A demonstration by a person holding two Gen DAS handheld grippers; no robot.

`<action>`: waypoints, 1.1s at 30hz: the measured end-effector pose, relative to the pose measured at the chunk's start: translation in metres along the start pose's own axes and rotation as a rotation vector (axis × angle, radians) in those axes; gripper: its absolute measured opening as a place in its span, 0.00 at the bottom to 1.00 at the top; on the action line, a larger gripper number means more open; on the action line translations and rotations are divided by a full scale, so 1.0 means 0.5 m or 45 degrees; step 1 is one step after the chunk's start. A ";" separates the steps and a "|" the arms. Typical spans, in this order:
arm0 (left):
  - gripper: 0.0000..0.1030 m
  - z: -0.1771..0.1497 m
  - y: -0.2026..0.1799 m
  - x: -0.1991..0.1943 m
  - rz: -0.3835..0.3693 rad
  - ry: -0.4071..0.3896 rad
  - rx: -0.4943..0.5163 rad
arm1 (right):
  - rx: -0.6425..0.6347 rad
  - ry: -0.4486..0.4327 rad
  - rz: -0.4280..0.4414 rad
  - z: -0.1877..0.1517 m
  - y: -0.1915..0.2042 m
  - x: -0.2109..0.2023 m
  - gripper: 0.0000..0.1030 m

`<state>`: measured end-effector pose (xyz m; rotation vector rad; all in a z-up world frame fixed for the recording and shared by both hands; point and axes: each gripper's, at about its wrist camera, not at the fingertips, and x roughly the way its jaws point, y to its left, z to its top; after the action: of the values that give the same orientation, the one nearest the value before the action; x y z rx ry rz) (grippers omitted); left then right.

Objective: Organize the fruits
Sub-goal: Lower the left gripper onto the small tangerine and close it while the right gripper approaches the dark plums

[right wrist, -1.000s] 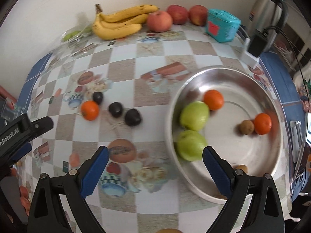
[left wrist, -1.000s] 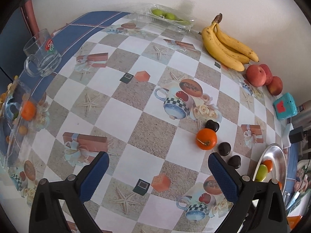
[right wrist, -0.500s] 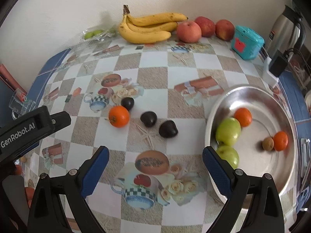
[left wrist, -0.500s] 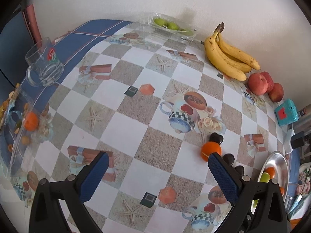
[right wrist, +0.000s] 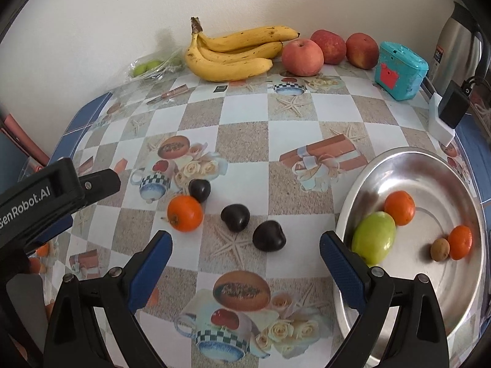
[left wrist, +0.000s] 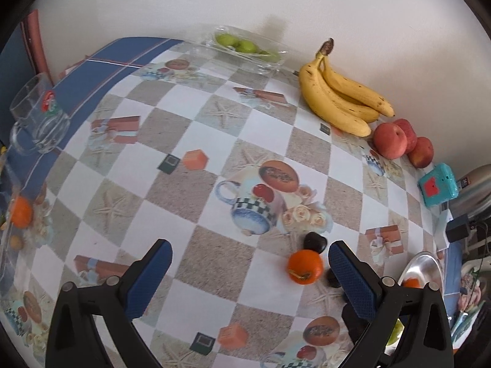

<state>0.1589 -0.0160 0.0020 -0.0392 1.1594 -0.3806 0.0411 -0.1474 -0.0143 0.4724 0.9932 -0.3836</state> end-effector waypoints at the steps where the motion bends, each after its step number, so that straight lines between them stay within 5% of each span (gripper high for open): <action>1: 1.00 0.002 -0.003 0.002 -0.016 0.007 0.003 | 0.000 0.000 0.003 0.003 -0.002 0.002 0.94; 18: 0.99 0.013 -0.055 0.026 -0.100 0.043 0.044 | -0.089 -0.034 -0.013 0.041 0.000 0.006 0.94; 26: 0.84 -0.007 -0.083 0.060 -0.180 0.136 0.065 | -0.084 -0.011 -0.014 0.038 -0.004 0.019 0.93; 33: 0.71 -0.021 -0.096 0.083 -0.216 0.190 0.069 | -0.101 -0.001 -0.001 0.036 -0.001 0.025 0.77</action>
<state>0.1505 -0.0722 -0.0283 -0.0629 1.2970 -0.5726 0.0599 -0.1587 -0.0167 0.4000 1.0040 -0.3433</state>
